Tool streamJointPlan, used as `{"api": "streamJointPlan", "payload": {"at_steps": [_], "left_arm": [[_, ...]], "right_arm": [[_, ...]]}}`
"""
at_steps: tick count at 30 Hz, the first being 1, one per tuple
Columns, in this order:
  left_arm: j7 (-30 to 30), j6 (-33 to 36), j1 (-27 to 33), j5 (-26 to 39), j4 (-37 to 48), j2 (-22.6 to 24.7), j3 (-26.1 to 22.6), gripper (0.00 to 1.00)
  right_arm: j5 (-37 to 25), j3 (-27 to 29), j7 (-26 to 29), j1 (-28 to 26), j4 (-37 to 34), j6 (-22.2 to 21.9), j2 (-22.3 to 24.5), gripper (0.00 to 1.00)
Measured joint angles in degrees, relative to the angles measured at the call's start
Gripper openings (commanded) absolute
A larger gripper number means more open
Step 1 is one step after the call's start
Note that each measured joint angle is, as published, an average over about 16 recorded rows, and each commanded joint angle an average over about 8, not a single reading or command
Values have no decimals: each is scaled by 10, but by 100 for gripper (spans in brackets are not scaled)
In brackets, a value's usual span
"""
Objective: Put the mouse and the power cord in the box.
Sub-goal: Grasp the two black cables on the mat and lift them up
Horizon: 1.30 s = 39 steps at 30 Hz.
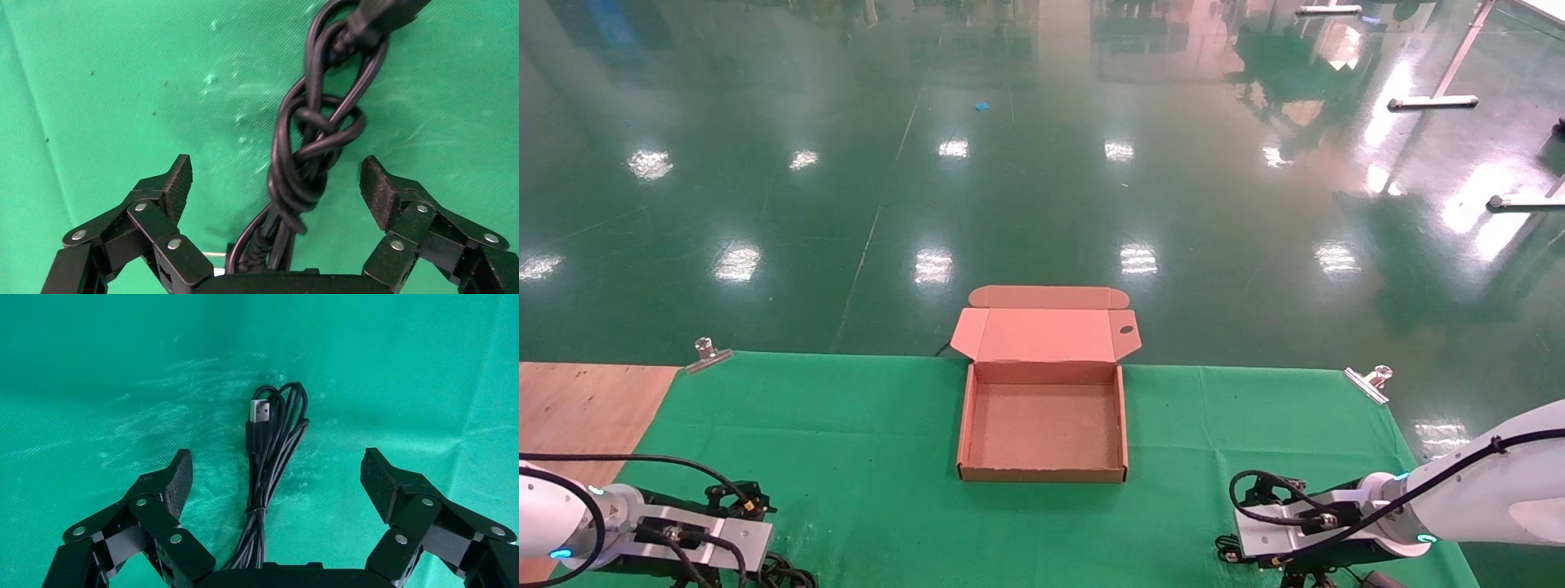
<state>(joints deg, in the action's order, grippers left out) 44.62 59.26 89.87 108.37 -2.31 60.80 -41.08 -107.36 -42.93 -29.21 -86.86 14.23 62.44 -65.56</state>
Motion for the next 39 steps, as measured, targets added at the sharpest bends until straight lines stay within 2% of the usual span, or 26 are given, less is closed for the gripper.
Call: {"api": "streamJointPlan", "payload": {"at_steps": [18,39], "left_arm": [[17,11,5,-6,14,-2,4,0],[28,23,4,-8,21,-7,5,0]], "right_arm": [[9,5,-44,-22,-64,-3,-18,0],[11,7,-66,-33,-103,2,-30,0]]}}
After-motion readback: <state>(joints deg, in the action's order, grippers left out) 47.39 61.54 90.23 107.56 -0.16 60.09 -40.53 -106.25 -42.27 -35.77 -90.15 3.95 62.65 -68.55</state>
